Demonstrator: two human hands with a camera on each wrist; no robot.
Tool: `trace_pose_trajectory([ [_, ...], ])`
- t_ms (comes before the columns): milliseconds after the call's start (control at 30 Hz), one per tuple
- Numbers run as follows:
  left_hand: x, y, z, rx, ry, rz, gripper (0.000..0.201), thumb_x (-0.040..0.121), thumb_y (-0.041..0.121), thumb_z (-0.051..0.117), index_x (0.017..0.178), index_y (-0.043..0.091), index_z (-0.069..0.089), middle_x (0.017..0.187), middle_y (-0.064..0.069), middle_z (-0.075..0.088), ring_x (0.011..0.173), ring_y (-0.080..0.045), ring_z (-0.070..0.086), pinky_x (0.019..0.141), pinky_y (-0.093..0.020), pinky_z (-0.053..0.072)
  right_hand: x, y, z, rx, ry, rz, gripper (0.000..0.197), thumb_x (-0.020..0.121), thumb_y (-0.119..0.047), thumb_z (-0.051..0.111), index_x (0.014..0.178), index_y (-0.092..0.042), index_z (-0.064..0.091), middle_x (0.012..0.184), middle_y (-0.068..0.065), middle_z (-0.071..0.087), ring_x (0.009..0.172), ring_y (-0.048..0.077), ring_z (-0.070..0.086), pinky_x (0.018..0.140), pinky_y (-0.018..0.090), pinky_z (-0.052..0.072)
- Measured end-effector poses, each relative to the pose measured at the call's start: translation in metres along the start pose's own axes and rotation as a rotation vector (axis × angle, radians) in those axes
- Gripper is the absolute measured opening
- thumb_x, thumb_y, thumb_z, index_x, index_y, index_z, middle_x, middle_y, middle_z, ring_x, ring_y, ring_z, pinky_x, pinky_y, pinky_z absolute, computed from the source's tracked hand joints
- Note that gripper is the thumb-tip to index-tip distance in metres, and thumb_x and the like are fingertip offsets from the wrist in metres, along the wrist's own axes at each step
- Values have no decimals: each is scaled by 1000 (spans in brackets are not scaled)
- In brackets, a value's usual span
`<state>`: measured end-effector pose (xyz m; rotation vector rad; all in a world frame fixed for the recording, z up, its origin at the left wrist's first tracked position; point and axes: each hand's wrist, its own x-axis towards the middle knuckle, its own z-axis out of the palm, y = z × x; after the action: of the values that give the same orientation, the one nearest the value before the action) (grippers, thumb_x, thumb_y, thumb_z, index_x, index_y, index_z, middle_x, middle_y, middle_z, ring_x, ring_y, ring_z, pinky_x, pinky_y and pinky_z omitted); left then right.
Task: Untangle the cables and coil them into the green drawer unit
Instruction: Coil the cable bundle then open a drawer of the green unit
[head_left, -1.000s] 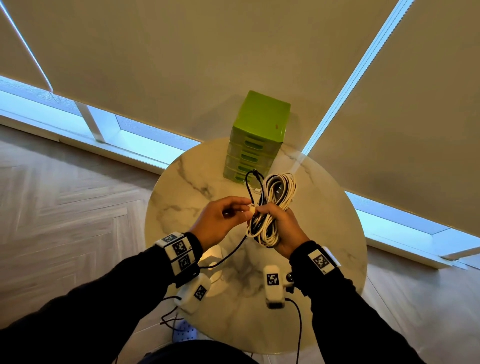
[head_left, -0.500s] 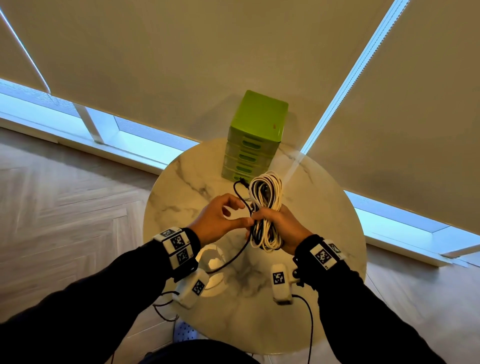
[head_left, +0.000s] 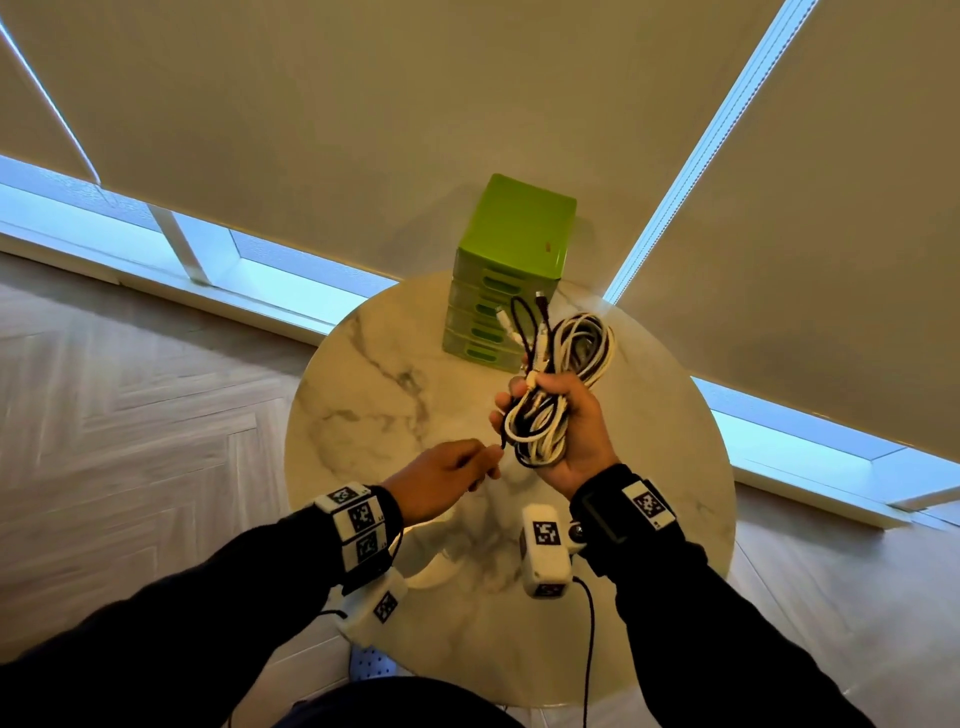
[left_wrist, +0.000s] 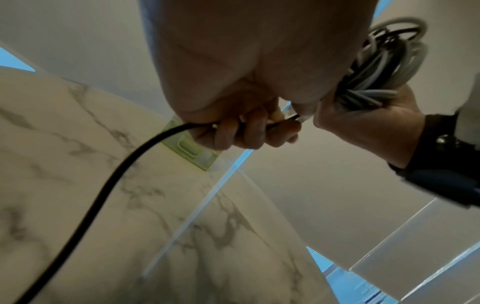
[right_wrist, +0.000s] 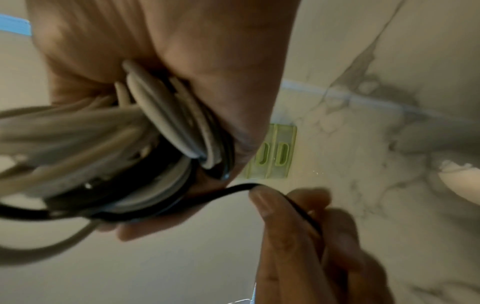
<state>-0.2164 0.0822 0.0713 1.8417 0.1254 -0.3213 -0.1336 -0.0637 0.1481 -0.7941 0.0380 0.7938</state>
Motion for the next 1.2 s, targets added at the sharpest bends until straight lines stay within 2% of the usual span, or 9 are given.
trace_pose_trajectory([
  [200,-8,-18,-33,247,122,-18,61,70,87,57,74,27,62,65,8,56,62,-5,50,67,-29,44,-3,-9,-19,-247,-20,134,13,78,-14,64,85,-4,61,78,12,58,64,25,62,67,37,53],
  [367,-9,-24,-68,261,277,-56,62,71,74,73,64,15,52,60,7,47,57,-7,42,63,-31,36,-8,-18,-30,-438,47,98,19,81,-4,62,99,-2,57,78,19,59,64,32,63,62,38,56],
  [467,-4,-11,-74,35,352,-33,54,76,60,76,72,9,58,76,-5,54,70,-9,50,73,-33,44,-10,-16,-30,-484,41,94,22,84,-1,61,105,-1,57,80,22,60,64,33,63,63,39,56],
  [600,15,21,-57,-519,330,-28,39,84,46,70,96,10,60,121,-10,67,116,-19,64,108,-43,47,-8,-5,-24,-559,37,74,20,83,-1,63,103,0,58,78,23,61,65,34,63,68,42,57],
  [700,28,45,-42,-862,348,-25,26,100,26,58,111,2,55,123,-18,68,115,-31,66,107,-47,49,-4,2,-19,-712,48,42,11,83,2,64,93,0,62,78,25,64,68,37,65,72,49,57],
  [833,42,58,-32,-1038,358,-141,44,107,28,45,133,-8,52,122,-20,64,110,-31,64,93,-50,57,4,8,-20,-905,86,-36,23,75,-6,69,97,-3,67,86,21,72,78,39,70,79,54,59],
  [900,46,65,-27,-1052,325,-176,46,109,29,38,132,-8,52,126,-24,65,113,-35,66,85,-49,59,9,10,-22,-1054,111,-108,38,74,-5,73,110,-14,67,97,11,74,91,27,71,85,47,59],
  [1000,51,73,-22,-1074,336,-187,48,110,27,35,133,-12,49,127,-30,63,114,-39,67,89,-49,57,11,12,-22,-1157,134,-160,52,70,-13,78,120,-25,65,107,-3,74,99,10,69,93,40,55],
  [1200,53,74,-22,-1101,351,-177,46,109,25,37,130,-15,51,125,-32,64,112,-39,68,87,-48,59,9,5,-25,-1085,127,-95,52,77,-24,81,125,-31,63,116,-7,73,108,11,68,102,47,51],
])
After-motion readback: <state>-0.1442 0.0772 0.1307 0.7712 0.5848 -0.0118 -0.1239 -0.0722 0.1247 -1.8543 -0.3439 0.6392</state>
